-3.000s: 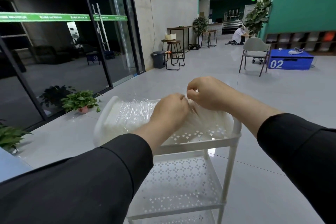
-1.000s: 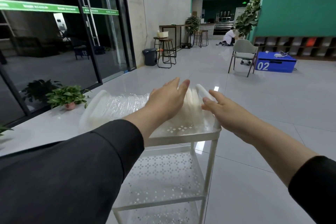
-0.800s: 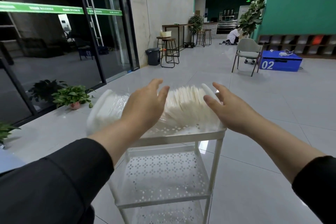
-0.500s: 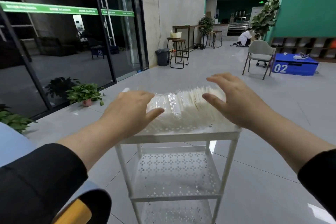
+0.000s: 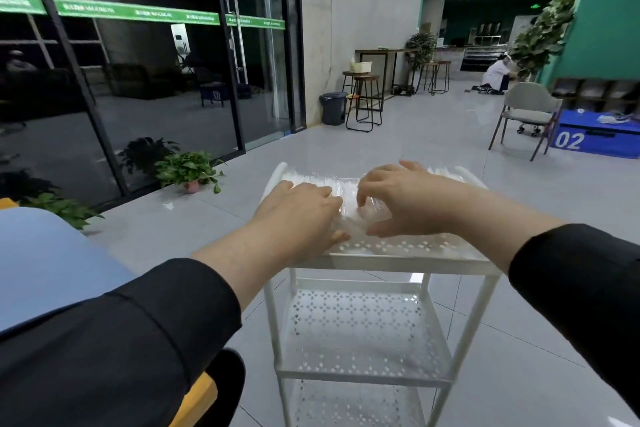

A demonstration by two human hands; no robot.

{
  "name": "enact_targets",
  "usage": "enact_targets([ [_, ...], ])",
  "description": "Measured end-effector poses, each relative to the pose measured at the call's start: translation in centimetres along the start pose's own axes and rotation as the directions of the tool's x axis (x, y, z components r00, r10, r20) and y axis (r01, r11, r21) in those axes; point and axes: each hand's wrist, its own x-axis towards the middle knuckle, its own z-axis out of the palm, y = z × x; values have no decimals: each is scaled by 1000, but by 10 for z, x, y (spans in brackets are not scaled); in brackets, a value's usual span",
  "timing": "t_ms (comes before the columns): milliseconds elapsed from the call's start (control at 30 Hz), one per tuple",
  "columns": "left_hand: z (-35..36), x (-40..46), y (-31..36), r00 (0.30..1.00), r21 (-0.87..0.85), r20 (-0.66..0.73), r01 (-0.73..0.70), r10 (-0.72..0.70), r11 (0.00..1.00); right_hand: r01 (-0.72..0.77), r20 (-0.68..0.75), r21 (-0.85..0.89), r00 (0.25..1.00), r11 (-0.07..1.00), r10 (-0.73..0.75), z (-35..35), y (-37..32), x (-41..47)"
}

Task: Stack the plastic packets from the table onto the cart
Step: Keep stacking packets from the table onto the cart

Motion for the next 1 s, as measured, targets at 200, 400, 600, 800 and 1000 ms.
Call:
enact_targets([
  [200, 6, -1, -1, 998, -1, -66, 23, -23, 1000, -19, -70, -36, 997, 999, 16, -3, 9, -7],
  [400, 4, 3, 1, 998, -3, -36, 50, -50, 999, -56, -91, -12, 994, 998, 55, -4, 15, -12],
  [600, 2, 10, 2, 998, 28, -20, 67, -66, 997, -79, -93, 6, 993, 997, 79, -5, 16, -14],
  [800, -4, 7, 9, 999, 17, -37, 3, -2, 1000, -94, -91, 22, 991, 995, 96, -3, 17, -15],
  [1000, -8, 0, 16, 990, -54, -139, 26, -33, 998, -54, -76, 22, 996, 998, 56, 2, 10, -14],
])
